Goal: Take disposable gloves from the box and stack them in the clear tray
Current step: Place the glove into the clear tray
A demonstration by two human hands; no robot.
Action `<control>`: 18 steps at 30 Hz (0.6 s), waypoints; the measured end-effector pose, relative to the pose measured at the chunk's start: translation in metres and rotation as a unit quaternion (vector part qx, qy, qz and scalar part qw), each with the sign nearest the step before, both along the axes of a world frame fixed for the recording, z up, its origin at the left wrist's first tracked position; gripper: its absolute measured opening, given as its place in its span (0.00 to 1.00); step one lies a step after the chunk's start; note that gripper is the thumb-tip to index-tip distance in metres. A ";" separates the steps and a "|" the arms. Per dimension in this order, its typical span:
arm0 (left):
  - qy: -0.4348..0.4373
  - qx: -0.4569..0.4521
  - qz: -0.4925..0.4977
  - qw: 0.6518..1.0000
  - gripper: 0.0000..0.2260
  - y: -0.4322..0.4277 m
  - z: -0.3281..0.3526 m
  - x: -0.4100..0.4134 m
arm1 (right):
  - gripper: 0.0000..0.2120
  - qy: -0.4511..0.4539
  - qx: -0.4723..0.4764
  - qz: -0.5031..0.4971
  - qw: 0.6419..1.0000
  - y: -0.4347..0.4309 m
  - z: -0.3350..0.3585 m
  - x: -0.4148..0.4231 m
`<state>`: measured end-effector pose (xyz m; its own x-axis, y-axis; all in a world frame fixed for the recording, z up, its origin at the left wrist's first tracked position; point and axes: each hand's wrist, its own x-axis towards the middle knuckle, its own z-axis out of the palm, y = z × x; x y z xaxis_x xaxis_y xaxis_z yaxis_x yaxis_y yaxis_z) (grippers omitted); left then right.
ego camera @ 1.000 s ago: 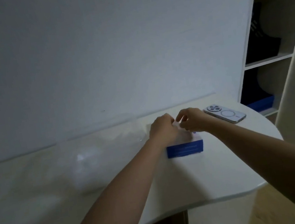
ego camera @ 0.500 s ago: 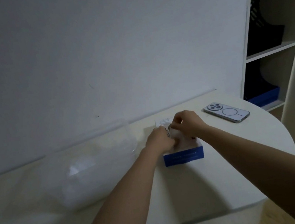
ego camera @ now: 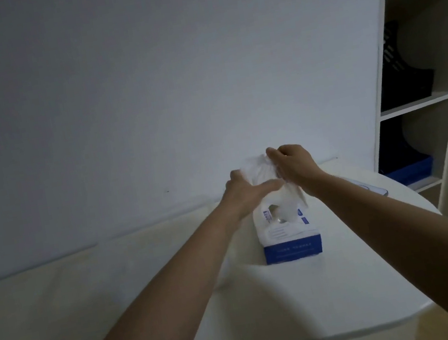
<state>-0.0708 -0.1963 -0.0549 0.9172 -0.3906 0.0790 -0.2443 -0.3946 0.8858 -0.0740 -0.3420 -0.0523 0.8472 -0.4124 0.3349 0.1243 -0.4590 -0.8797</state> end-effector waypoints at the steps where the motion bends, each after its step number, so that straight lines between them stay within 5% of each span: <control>1: -0.008 -0.035 -0.001 0.999 0.26 0.012 0.011 -0.001 | 0.19 0.009 -0.009 0.014 1.000 0.008 0.003 0.001; 4: -0.044 -0.077 0.044 0.995 0.06 0.048 0.030 -0.002 | 0.20 0.026 -0.024 0.075 0.997 0.033 0.010 0.003; 10: 0.066 -0.182 0.138 0.971 0.04 0.121 0.032 0.010 | 0.35 0.146 -0.057 0.250 0.955 0.090 0.027 0.010; 13: 0.139 -0.241 0.165 0.946 0.03 0.147 0.025 0.015 | 0.27 0.175 -0.074 0.327 0.926 0.109 0.025 0.019; 16: 0.169 -0.175 0.164 0.956 0.05 0.165 0.011 0.023 | 0.14 0.196 -0.047 0.323 0.925 0.129 0.021 0.032; 18: 0.093 -0.048 0.176 0.979 0.12 0.172 0.006 0.032 | 0.11 0.220 -0.018 0.316 0.923 0.138 0.018 0.038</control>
